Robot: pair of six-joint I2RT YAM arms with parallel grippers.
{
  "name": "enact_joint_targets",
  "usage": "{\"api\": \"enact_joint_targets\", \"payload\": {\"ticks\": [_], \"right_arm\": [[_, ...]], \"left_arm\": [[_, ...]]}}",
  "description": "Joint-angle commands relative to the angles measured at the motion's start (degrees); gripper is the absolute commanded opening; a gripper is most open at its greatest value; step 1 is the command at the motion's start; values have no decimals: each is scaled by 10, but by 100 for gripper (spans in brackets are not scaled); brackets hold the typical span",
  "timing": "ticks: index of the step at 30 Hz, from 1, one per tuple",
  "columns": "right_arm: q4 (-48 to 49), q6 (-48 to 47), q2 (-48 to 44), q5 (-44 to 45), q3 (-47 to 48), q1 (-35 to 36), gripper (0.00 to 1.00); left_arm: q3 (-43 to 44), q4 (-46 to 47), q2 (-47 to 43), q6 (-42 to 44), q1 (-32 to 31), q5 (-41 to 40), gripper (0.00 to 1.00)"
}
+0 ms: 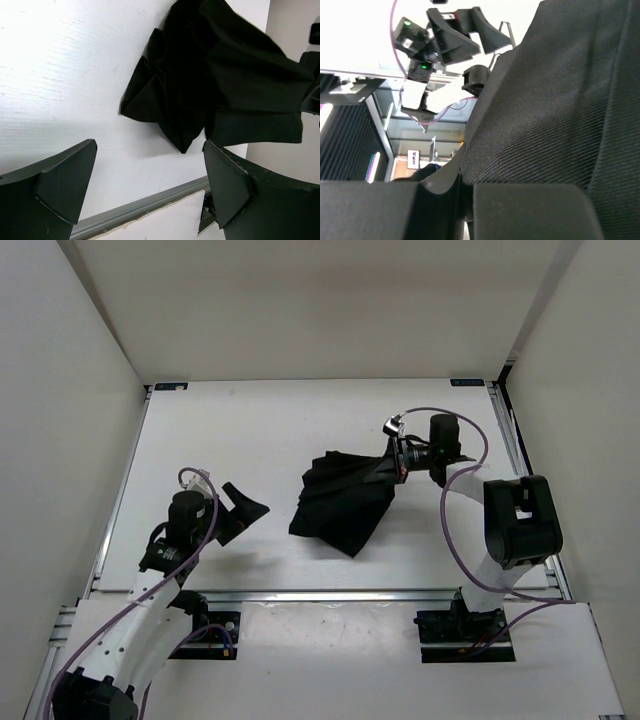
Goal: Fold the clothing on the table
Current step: Fold the skirt
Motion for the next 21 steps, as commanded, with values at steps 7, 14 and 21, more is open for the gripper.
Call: {"api": "enact_joint_targets", "payload": {"ticks": [7, 14, 21], "right_arm": [[-206, -131, -23, 74, 5, 70, 0], [-425, -240, -39, 194, 16, 82, 56], [-582, -383, -41, 221, -2, 170, 70]], "left_arm": [[-21, -20, -58, 5, 37, 29, 99], [-60, -21, -103, 6, 65, 45, 99], [-149, 73, -126, -54, 31, 34, 99]]}}
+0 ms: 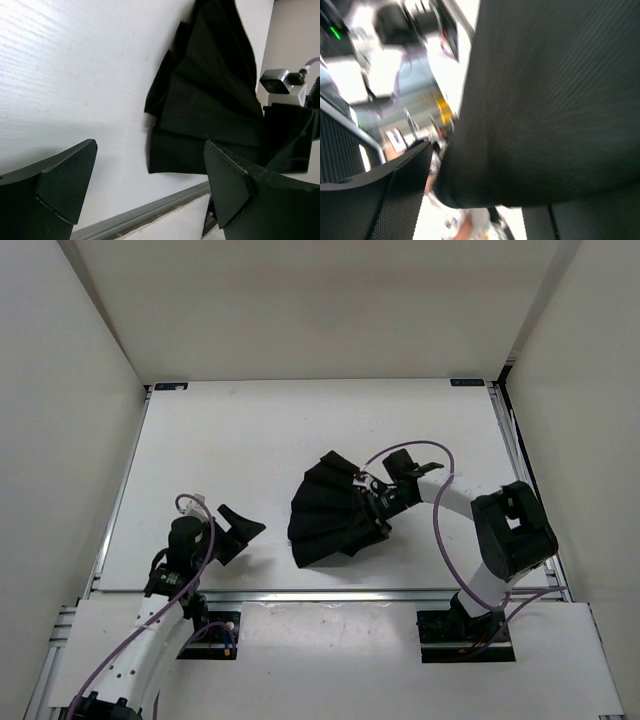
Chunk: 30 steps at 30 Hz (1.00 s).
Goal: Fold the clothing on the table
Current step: Fold the skirt
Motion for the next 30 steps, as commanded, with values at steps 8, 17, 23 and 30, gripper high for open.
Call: {"api": "enact_joint_targets", "payload": {"ticks": [8, 17, 23, 30], "right_arm": [[-298, -357, -119, 219, 78, 144, 90], [-263, -293, -111, 85, 146, -196, 84], [-163, -225, -79, 59, 161, -247, 83], [-127, -249, -122, 89, 137, -239, 83]], "left_arm": [[57, 39, 97, 63, -148, -71, 99], [126, 177, 207, -61, -261, -53, 99], [194, 146, 325, -103, -387, -100, 99], [344, 87, 434, 3, -514, -308, 99]]}}
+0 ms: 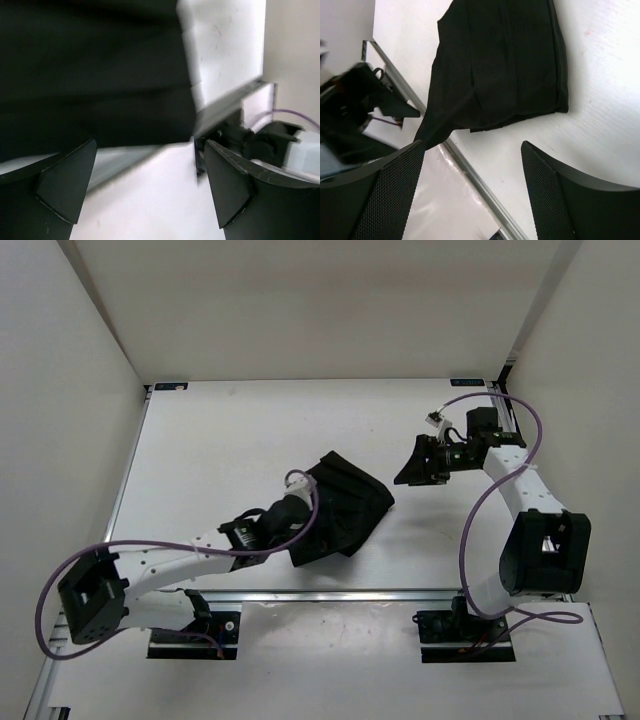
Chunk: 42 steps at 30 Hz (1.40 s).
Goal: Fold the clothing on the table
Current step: Fold the skirt
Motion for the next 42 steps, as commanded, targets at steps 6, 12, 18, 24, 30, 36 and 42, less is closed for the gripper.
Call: {"api": "enact_joint_targets", "payload": {"ticks": [6, 12, 18, 24, 30, 36, 42], "right_arm": [[53, -4, -86, 23, -60, -16, 84], [61, -2, -103, 37, -80, -30, 84], [74, -7, -89, 43, -78, -44, 84], [78, -9, -67, 50, -70, -46, 84], [77, -22, -60, 51, -71, -48, 86], [85, -21, -52, 42, -81, -49, 85], [79, -25, -59, 46, -77, -61, 85]], "left_arm": [[171, -59, 80, 380, -92, -283, 99], [122, -25, 57, 641, -96, -307, 99], [91, 2, 36, 761, -70, -227, 98], [131, -22, 44, 730, -82, -160, 99], [190, -79, 56, 689, -100, -77, 97], [178, -81, 66, 658, -125, -48, 97], [146, -51, 93, 671, -134, -69, 98]]}}
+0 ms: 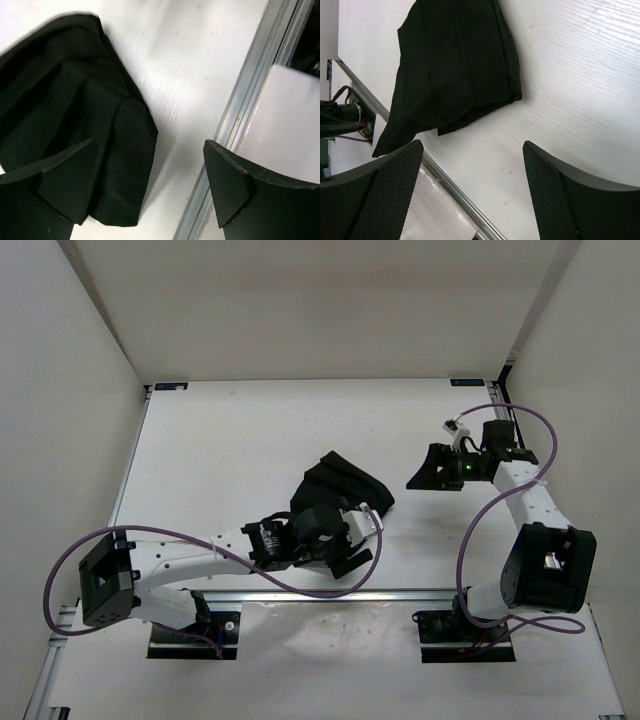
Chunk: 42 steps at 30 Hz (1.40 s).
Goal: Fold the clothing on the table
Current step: Fold the skirt
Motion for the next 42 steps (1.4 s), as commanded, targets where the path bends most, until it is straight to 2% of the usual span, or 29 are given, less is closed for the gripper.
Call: {"api": "enact_joint_targets", "payload": {"ticks": [1, 10, 20, 24, 27, 30, 32, 35, 38, 42], "right_arm": [[7, -13, -3, -11, 6, -11, 86], [-3, -9, -13, -18, 9, -26, 86], [13, 14, -12, -48, 9, -27, 85], [15, 20, -13, -50, 8, -33, 85], [18, 26, -10, -57, 0, -38, 86], [21, 31, -12, -61, -4, -43, 85], [29, 39, -11, -66, -9, -44, 85], [40, 49, -12, -73, -15, -52, 85], [37, 51, -14, -82, -15, -55, 85], [42, 58, -14, -81, -22, -64, 85]], "left_arm": [[-26, 22, 6, 1, 0, -2, 98], [-50, 64, 46, 27, 5, -49, 98], [-62, 65, 64, 82, 17, -109, 99], [-73, 69, 60, 99, 24, -122, 97], [-63, 66, 47, 119, 25, -134, 91], [-46, 56, 40, 142, 34, -139, 79], [-35, 49, 43, 165, 41, -145, 65], [-34, 58, 48, 196, 52, -162, 9], [-47, 107, 68, 252, 43, -199, 0], [-9, 134, 110, 298, 59, -196, 0]]}}
